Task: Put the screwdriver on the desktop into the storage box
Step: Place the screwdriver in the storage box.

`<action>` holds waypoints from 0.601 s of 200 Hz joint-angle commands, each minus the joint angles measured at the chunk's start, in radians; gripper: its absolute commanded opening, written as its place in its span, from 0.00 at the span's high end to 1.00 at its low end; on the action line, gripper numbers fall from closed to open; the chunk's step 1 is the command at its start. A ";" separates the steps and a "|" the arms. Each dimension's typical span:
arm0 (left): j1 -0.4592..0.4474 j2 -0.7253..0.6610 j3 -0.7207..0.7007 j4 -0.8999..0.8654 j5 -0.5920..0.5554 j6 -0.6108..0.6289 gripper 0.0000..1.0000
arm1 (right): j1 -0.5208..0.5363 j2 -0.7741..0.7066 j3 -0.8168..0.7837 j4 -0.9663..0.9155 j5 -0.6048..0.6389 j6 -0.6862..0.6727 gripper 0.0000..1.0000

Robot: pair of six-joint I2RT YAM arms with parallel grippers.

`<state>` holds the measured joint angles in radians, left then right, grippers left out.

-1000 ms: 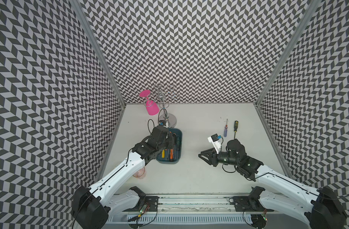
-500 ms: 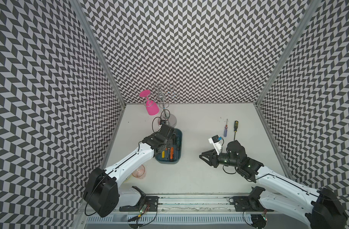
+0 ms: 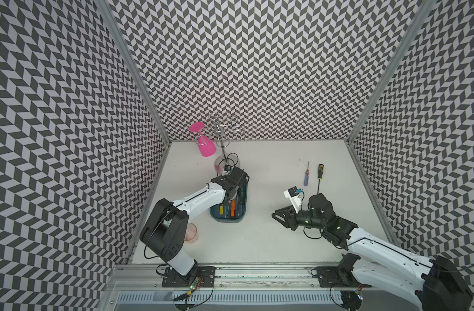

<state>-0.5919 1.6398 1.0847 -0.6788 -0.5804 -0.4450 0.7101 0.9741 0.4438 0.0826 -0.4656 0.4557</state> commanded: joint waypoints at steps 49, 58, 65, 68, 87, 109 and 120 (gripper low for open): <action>-0.016 0.103 0.066 -0.050 -0.068 -0.018 0.94 | -0.003 -0.026 -0.015 0.046 0.007 0.010 0.64; -0.017 0.114 0.070 -0.048 -0.071 -0.018 0.93 | -0.003 -0.028 -0.017 0.045 0.008 0.010 0.64; -0.016 0.121 0.074 -0.049 -0.073 -0.016 0.93 | -0.003 -0.029 -0.018 0.047 0.008 0.011 0.64; -0.016 0.123 0.076 -0.050 -0.073 -0.017 0.92 | -0.003 -0.029 -0.019 0.047 0.008 0.011 0.64; -0.015 0.142 0.084 -0.051 -0.079 -0.017 0.89 | -0.003 -0.028 -0.020 0.046 0.008 0.013 0.64; -0.015 0.153 0.091 -0.057 -0.089 -0.027 0.76 | -0.003 -0.026 -0.021 0.046 0.007 0.017 0.64; -0.016 0.153 0.094 -0.065 -0.097 -0.037 0.67 | -0.003 -0.027 -0.022 0.046 0.007 0.017 0.64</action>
<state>-0.6022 1.7863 1.1503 -0.7216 -0.6399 -0.4526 0.7101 0.9607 0.4309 0.0826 -0.4641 0.4644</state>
